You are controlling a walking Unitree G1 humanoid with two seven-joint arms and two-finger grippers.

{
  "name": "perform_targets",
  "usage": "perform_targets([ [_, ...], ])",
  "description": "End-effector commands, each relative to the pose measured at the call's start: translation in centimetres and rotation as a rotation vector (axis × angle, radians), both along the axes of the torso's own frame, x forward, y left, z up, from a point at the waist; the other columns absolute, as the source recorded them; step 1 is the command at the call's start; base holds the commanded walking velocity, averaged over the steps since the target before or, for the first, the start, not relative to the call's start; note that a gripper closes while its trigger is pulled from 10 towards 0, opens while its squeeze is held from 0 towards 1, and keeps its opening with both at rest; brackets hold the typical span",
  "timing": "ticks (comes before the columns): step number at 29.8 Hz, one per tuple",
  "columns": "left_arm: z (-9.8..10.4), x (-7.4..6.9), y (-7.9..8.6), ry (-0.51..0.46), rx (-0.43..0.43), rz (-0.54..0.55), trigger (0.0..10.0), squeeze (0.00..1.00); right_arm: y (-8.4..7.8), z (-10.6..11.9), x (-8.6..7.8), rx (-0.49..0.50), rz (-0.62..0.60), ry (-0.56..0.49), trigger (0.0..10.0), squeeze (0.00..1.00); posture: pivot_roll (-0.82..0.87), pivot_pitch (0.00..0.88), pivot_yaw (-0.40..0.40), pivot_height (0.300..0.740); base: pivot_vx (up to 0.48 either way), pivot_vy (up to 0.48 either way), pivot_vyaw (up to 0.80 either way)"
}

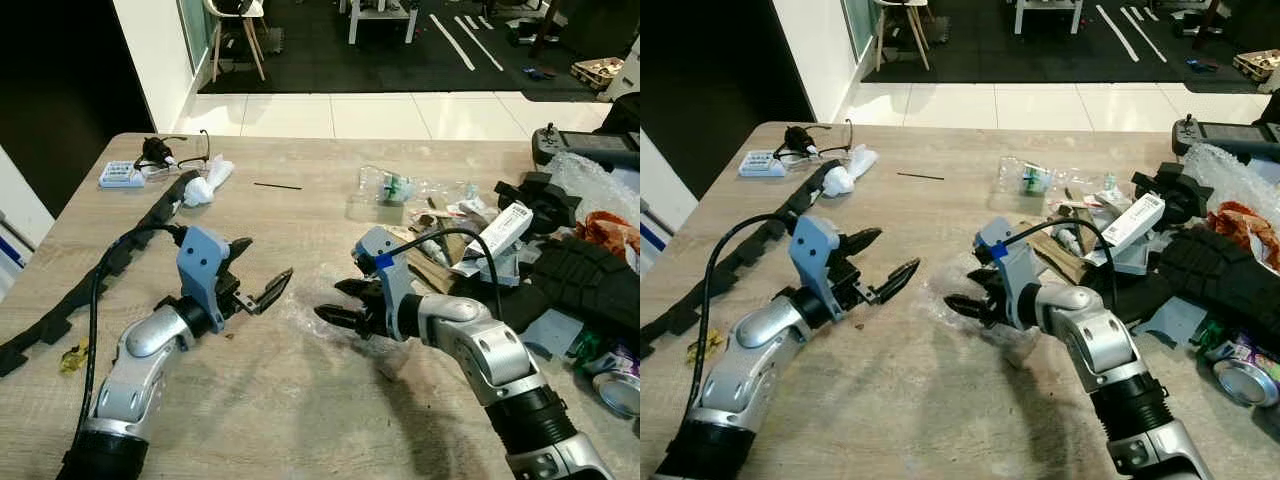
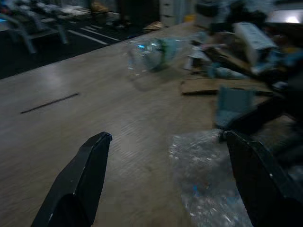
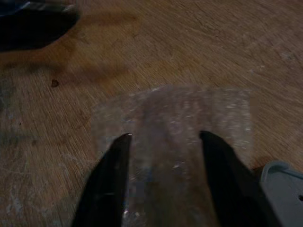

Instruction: Picking trash to rubbish bin

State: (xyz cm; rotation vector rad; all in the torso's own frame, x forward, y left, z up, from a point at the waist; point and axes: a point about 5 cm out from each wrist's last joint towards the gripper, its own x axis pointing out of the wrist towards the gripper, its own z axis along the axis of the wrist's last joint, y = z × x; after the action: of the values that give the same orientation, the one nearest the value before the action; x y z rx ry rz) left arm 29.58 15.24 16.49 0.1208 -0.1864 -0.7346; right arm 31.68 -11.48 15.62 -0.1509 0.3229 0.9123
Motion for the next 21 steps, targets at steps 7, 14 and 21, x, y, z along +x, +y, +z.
perform_targets([
  [7,-1.0,-2.0,1.5,0.107,0.147,-0.161,10.0,0.00,-0.1,-0.6,0.0,-0.003,0.001,0.035,0.0,0.00,0.02,0.111,0.050,0.740,0.000,0.000,0.00],
  [14,-1.5,-3.3,2.7,0.185,0.244,-0.228,10.0,0.00,0.0,-0.5,0.0,0.015,0.006,0.042,0.0,0.00,0.03,0.114,0.048,0.740,0.000,0.000,0.00],
  [21,-1.1,-3.3,2.4,0.200,0.241,-0.250,10.0,0.00,0.0,3.1,0.7,0.200,-0.015,-0.017,0.0,0.00,0.03,0.114,0.046,0.740,0.000,0.000,0.00],
])
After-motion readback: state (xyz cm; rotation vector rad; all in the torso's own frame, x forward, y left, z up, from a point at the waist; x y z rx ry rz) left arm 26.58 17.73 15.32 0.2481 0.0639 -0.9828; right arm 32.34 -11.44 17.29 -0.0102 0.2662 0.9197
